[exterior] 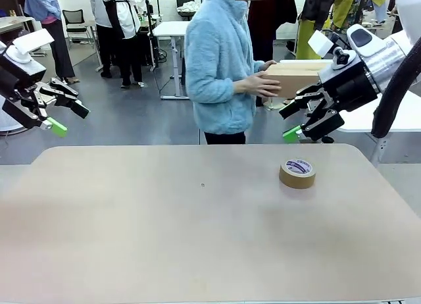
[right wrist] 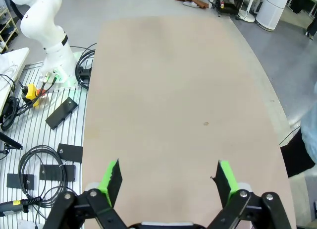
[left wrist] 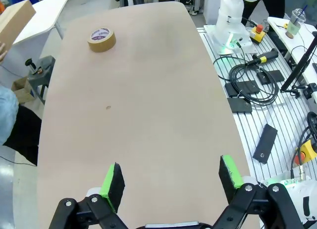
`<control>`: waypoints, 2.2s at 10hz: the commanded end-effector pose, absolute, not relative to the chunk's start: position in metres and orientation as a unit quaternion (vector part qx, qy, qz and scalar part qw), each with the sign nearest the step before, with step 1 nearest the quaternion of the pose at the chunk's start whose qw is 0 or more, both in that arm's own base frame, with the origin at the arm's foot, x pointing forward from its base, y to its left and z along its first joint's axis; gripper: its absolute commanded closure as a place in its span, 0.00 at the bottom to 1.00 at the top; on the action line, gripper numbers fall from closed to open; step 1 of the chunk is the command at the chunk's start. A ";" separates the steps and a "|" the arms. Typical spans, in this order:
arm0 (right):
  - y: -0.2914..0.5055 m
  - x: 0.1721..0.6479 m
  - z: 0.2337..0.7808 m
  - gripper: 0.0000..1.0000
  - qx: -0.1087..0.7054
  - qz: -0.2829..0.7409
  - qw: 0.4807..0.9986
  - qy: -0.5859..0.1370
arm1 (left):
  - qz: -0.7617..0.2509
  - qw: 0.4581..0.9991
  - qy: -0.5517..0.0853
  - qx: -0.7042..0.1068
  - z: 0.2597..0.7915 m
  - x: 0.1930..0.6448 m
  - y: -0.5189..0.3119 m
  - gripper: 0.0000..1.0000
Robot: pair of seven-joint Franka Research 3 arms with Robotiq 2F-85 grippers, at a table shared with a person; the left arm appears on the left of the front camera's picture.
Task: Wrap the clocks to prevent damage.
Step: After the human seals the box with tape, release both hands from the side flaps of the Package Box.
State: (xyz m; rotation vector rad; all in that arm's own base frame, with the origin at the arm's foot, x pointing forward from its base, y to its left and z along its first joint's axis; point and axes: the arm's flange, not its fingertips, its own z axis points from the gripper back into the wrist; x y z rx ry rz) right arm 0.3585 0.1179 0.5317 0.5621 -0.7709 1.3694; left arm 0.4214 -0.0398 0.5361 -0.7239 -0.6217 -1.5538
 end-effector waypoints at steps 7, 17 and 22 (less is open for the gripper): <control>0.020 0.365 0.493 0.00 0.318 0.460 0.721 -0.409 | -0.526 0.652 -0.384 -0.388 0.492 0.410 0.024 0.00; -0.007 0.354 0.498 0.00 0.315 0.439 0.732 -0.415 | -0.511 0.671 -0.411 -0.347 0.520 0.398 0.066 0.00; -0.007 0.354 0.498 0.00 0.315 0.439 0.732 -0.415 | -0.511 0.671 -0.411 -0.347 0.520 0.398 0.066 0.00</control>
